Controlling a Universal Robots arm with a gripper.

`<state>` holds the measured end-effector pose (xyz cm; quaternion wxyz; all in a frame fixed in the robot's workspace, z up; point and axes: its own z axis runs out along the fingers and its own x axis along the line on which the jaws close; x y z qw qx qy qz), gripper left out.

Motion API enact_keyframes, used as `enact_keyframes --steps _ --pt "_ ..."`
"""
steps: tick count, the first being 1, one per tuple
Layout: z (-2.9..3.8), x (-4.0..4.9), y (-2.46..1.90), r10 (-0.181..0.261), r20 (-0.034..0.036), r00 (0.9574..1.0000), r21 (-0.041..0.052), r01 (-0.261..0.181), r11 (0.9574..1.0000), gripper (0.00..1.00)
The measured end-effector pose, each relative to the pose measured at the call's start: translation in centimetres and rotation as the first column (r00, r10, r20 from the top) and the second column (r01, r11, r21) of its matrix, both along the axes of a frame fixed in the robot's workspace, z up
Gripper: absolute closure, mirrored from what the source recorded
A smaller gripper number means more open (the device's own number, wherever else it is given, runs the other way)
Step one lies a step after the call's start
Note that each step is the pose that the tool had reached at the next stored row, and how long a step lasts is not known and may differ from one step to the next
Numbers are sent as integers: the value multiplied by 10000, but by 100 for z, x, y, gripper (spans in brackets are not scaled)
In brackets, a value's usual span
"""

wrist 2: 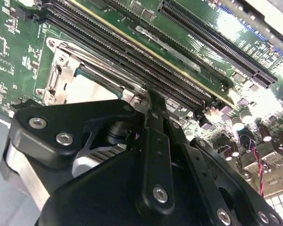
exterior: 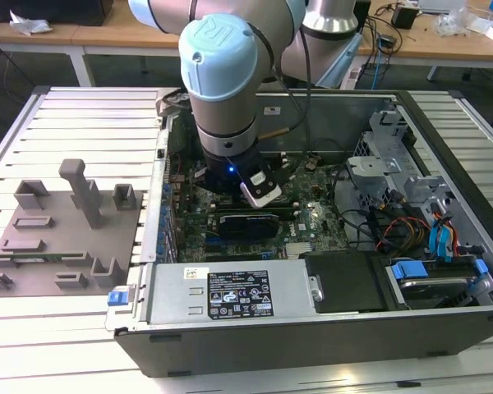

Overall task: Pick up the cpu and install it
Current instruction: 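Install the second cpu locking lever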

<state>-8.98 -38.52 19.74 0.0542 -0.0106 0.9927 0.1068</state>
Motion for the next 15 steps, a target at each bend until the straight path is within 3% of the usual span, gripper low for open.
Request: enact_keyframes --steps 5,6,9,11,15 --pt "163 0 5 -1 0 10000 -80 1 10000 89" --pt "250 -1 9 -2 0 10000 -148 2 9999 89" --pt "381 2 12 1 -2 10000 -281 -1 9996 89" --pt "384 23 13 -1 -9 10000 -309 1 9995 89" --pt "384 205 13 -4 -37 10000 -323 3 9995 89"
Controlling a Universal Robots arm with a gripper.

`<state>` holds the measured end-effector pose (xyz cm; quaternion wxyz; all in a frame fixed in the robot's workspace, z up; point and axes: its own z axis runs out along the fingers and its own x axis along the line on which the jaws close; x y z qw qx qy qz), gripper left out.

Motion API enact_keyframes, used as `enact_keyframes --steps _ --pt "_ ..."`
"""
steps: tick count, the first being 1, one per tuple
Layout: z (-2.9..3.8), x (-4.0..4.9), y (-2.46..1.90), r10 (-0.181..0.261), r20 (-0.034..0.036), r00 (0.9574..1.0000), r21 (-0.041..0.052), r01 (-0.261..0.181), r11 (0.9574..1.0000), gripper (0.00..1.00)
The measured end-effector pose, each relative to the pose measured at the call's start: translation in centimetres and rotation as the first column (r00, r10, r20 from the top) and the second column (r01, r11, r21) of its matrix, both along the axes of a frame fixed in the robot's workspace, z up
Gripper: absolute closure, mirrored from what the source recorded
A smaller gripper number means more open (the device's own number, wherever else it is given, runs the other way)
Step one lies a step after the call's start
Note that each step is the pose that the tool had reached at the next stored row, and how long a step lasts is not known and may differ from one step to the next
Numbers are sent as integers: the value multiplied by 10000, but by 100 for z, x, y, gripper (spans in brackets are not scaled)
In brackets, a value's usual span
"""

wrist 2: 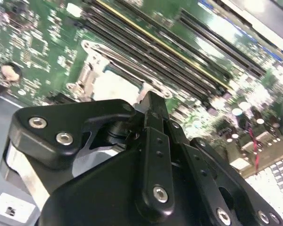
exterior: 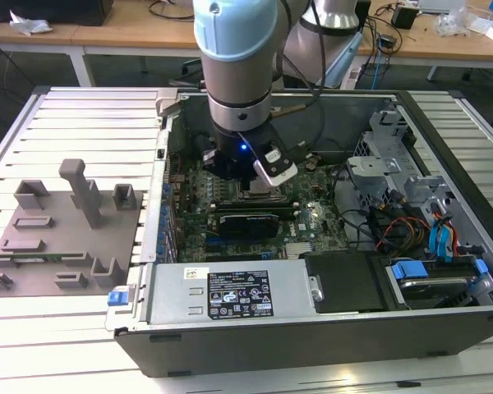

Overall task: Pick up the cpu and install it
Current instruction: 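Install the second cpu locking lever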

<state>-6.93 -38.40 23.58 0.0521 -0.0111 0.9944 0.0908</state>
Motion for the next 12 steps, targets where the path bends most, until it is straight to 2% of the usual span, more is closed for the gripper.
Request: enact_keyframes --steps 3,5,8,9,11,12 --pt "0 117 5 0 -1 10000 -6 0 10000 89" --pt "-1 195 47 -3 -1 10000 -50 3 10000 89" --pt "-1 243 91 -23 -1 10000 -104 23 9999 89" --pt "-2 253 113 -29 -2 10000 -113 29 9999 89" --pt "-2 262 214 -27 -2 10000 -131 27 9999 89" --pt "-2 264 245 -29 -2 10000 -138 28 9999 89"
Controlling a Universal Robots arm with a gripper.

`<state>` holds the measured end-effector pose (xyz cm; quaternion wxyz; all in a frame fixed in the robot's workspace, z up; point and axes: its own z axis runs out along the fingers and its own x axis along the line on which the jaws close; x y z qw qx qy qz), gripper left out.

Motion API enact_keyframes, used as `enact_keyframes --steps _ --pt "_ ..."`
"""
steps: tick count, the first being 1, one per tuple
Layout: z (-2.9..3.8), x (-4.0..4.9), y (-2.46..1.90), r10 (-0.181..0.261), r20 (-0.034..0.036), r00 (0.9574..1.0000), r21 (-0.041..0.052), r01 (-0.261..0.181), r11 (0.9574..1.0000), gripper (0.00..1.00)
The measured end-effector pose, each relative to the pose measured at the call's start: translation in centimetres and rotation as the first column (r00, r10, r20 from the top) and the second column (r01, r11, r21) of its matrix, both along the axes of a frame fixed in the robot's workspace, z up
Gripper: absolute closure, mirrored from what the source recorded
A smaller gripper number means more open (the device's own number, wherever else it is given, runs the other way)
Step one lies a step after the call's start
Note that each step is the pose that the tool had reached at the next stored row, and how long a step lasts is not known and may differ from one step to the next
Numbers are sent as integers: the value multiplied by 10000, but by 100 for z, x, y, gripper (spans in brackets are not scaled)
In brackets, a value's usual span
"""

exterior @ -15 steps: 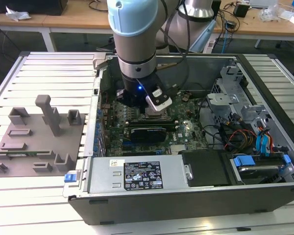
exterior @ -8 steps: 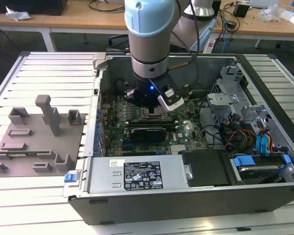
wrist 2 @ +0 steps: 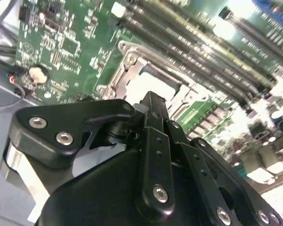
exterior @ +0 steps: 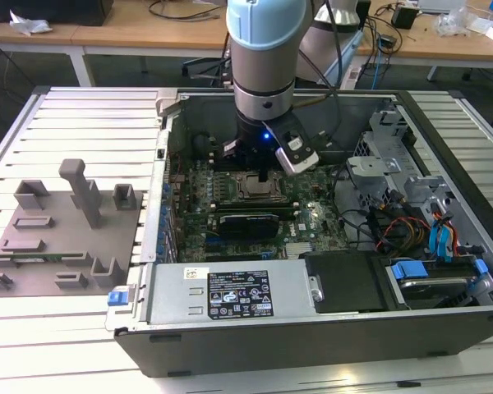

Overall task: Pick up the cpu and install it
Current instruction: 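Install the second cpu locking lever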

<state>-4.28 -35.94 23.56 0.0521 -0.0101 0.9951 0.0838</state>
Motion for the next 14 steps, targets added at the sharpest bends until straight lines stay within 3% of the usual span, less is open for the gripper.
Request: enact_keyframes --steps 14 --pt "0 1 8 0 1 10000 -1 0 10000 89"
